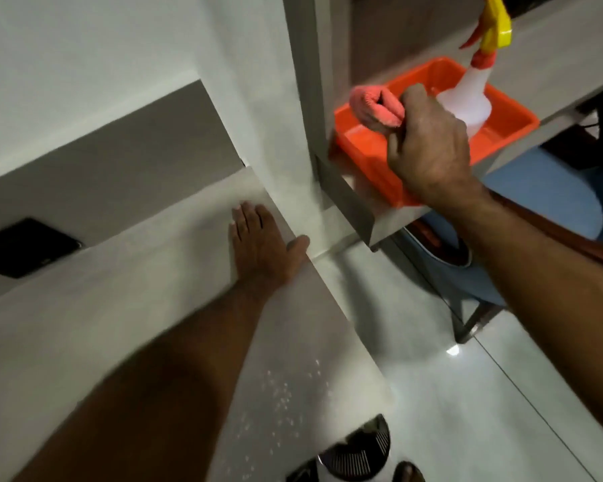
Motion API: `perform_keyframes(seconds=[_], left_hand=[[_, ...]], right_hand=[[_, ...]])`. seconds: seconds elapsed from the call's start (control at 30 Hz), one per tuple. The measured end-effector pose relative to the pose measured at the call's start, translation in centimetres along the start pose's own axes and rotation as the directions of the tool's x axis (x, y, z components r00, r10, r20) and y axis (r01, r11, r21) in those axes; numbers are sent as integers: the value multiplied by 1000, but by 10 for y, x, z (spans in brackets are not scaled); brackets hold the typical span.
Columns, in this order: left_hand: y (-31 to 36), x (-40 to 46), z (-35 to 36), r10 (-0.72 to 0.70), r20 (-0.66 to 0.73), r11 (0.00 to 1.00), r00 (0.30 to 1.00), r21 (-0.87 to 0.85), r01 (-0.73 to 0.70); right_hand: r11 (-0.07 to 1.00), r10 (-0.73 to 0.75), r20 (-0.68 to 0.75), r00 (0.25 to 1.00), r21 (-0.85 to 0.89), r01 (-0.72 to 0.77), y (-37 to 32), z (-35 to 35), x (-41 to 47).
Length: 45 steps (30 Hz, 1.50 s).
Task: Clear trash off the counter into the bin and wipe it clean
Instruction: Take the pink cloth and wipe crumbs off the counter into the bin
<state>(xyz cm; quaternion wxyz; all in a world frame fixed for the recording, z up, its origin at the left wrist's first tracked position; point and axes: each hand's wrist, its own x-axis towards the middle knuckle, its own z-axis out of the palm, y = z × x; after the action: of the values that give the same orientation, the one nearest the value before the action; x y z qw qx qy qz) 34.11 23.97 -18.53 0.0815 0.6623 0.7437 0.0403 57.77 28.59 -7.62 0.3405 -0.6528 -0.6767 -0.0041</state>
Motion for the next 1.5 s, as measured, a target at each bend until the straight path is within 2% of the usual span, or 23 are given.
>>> perform_keyframes(seconds=[0.07,0.1,0.13,0.23,0.3,0.37,0.43,0.47,0.53,0.6,0.67,0.73,0.8,0.87,0.93,0.97,1.0,1.03,1.13,1.2,1.27,1.4,1.5], left_hand=[[6,-13,-11,47,-53,998,997,-32,-49],[11,-24,-15,90,-81,995,993,-40,-93],[19,-38,-17,133,-116,989,984,-43,-139],[56,-105,-8,213,-298,967,930,-71,-244],[89,-174,20,279,-444,917,852,-140,-373],[116,-247,64,392,-499,807,773,-216,-549],[125,-318,119,528,-400,733,749,-232,-640],[121,-347,150,568,-283,736,773,-245,-631],[96,-384,210,524,3,826,852,-244,-507],[56,-407,271,318,226,937,921,-224,-268],[8,-415,326,55,360,991,931,-135,-6],[-46,-432,398,-218,499,964,838,-23,265],[-82,-417,436,-443,547,858,710,28,514],[-91,-390,447,-592,602,639,536,-54,767],[-92,-369,456,-581,735,328,350,-182,927],[-93,-363,461,-513,806,188,293,-227,955],[-94,-361,466,-456,848,109,271,-249,962],[-94,-361,466,-412,868,77,276,-268,960],[-83,-360,432,-330,879,66,344,-342,937],[-72,-361,394,-315,882,53,349,-351,935],[-63,-363,339,-315,884,30,345,-354,935],[-45,-374,221,-293,888,-34,355,-381,924],[-39,-381,151,-269,899,-121,344,-386,914]], right_hand=[[998,-50,-125,991,25,53,-4,-28,-56],[997,-28,-125,992,73,38,-4,-39,-93],[992,13,-98,995,125,-1,-2,-46,-131],[944,198,143,970,239,-228,26,-39,-247],[876,361,251,898,239,-419,56,-19,-325],[806,505,344,792,140,-575,83,5,-393],[755,573,465,675,21,-656,108,29,-458],[722,595,524,609,-15,-692,119,41,-489],[651,649,572,501,-78,-755,138,63,-532],[624,670,590,451,-119,-772,154,89,-571],[615,666,629,400,-159,-773,160,115,-601],[571,663,684,304,-199,-796,168,158,-651],[546,649,706,284,-172,-820,166,188,-657],[588,620,701,352,-119,-800,165,203,-641],[631,587,712,386,-103,-769,162,213,-629],[638,579,720,382,-109,-762,162,218,-631],[627,590,718,370,-120,-769,162,224,-636],[615,604,708,366,-123,-779,161,227,-640],[573,650,678,343,-142,-807,157,211,-624],[581,660,654,370,-132,-803,149,183,-604],[632,631,648,426,-111,-767,127,143,-577],[710,556,672,488,-80,-699,75,52,-516],[796,462,703,541,-59,-603,30,-2,-470]])
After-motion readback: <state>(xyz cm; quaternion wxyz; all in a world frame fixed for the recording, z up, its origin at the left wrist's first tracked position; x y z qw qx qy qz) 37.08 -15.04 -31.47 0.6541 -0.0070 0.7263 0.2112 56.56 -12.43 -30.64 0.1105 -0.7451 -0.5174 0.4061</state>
